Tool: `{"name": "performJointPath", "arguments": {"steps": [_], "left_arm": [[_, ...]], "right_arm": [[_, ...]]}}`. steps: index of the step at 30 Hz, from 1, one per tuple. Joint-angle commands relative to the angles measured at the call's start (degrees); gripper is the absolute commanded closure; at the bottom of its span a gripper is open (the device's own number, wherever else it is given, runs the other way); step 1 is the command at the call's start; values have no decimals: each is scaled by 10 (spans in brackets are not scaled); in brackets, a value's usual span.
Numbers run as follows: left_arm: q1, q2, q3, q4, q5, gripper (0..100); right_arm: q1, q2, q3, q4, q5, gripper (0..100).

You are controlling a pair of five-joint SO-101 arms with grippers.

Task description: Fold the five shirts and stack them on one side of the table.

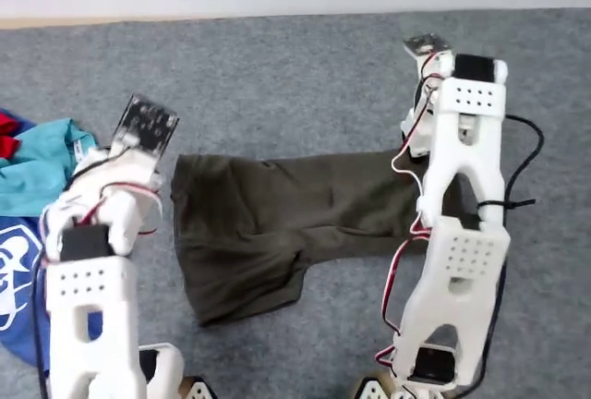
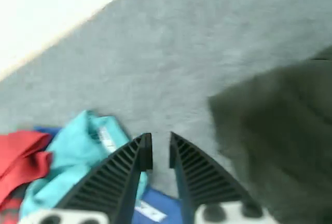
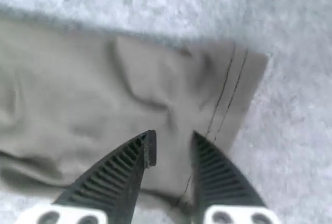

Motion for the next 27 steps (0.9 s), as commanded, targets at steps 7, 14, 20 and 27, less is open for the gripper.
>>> {"name": "performJointPath", "arguments": {"steps": [7, 14, 20, 27], "left_arm": [[120, 187, -240, 280, -33, 985], [245, 280, -247, 405, -164, 998], [292, 336, -247, 419, -198, 997], [345, 425, -247, 415, -200, 938]], "right_arm": [[26, -285, 202, 25, 5, 950], [87, -410, 319, 24, 5, 949], [171, -471, 398, 21, 6, 948], [306, -496, 457, -15, 16, 948]]}}
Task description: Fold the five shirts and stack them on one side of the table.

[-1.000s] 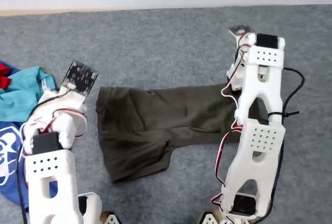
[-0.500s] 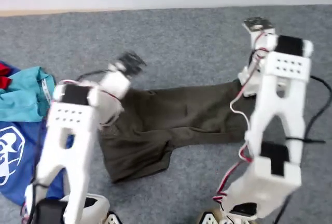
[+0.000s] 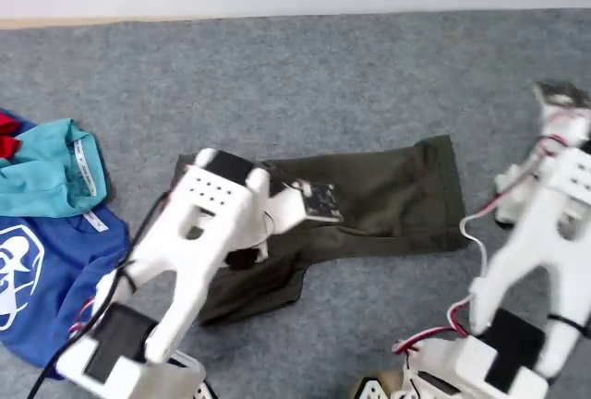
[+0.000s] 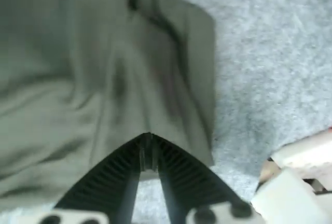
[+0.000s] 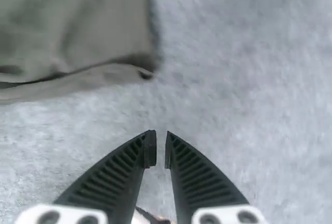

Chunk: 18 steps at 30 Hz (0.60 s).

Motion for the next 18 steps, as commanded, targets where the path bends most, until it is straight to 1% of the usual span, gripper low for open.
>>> {"name": "performJointPath", "arguments": {"steps": [1, 4, 10, 12, 15, 18], "left_arm": [[24, 40, -27, 1, -6, 917], [33, 83, -29, -16, -6, 882], [87, 136, -28, -17, -4, 859], [99, 145, -28, -19, -4, 859], [100, 154, -30, -35, -4, 859], [97, 169, -29, -62, 21, 859]], "right_arm": [[66, -32, 13, -15, 29, 948], [108, -38, 31, -25, 71, 948], [173, -44, 40, -28, 112, 948], [183, -43, 40, -28, 123, 948], [193, -44, 40, -28, 128, 948], [195, -44, 40, -28, 128, 948]]}}
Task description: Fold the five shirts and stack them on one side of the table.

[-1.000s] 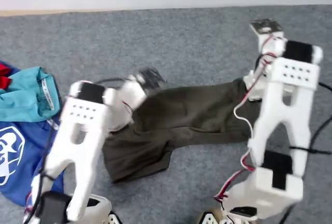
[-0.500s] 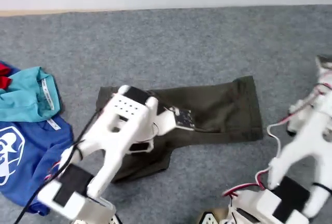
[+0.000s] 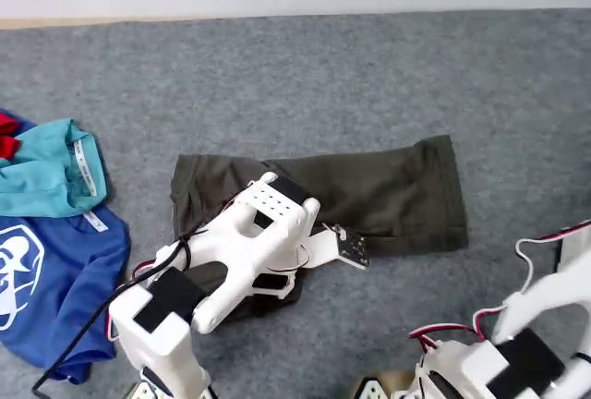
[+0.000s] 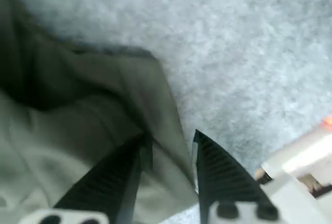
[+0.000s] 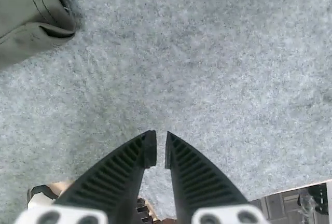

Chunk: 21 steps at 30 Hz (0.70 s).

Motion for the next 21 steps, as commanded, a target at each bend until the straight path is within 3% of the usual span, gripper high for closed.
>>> {"name": "performJointPath", "arguments": {"steps": [1, 13, 19, 21], "left_arm": [[1, 11, -17, -28, 23, 858], [-1, 26, -25, -56, 39, 866], [-11, 44, -44, -44, 45, 996], [-11, 42, -51, -27, 35, 997]], "right_arm": [[5, -29, -4, -5, 6, 948], [4, -29, -4, -5, 4, 948], [5, -29, -4, -5, 4, 948], [5, -29, -4, -5, 4, 948]]}}
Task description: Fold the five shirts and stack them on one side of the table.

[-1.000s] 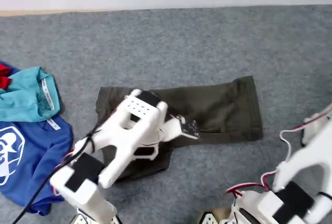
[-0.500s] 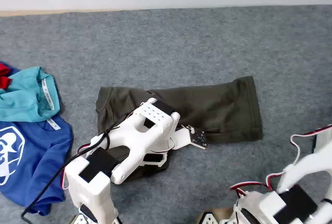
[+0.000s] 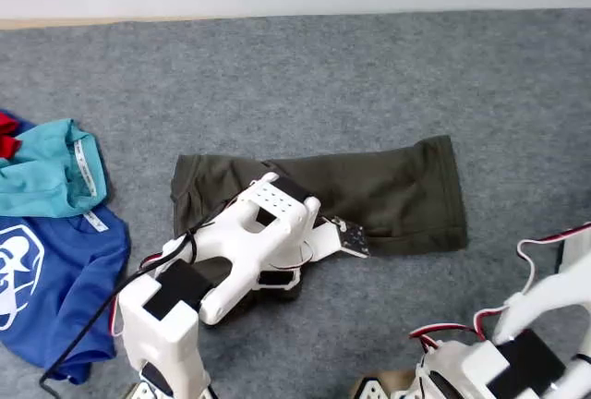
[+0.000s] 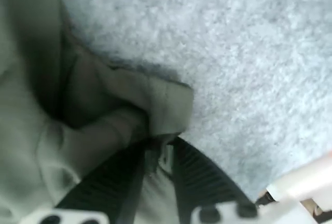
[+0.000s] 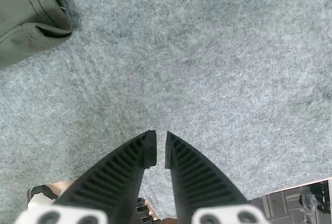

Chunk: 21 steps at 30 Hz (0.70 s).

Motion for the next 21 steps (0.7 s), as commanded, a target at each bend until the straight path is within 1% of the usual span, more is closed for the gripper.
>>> {"name": "performJointPath", "arguments": {"steps": [1, 8, 12, 15, 21], "left_arm": [[-6, -4, -38, 18, -11, 997], [-6, -64, -97, 92, -16, 998], [-7, -93, -118, 127, -44, 998], [-21, -98, -129, 132, -44, 998], [-82, -96, -169, 114, -45, 996]], "right_arm": [[3, -29, -4, -5, 4, 948], [2, -29, -4, -5, 1, 948], [2, -29, -4, -5, 0, 948], [2, -27, -4, -5, 0, 948], [1, -25, -3, -4, 0, 948]]}}
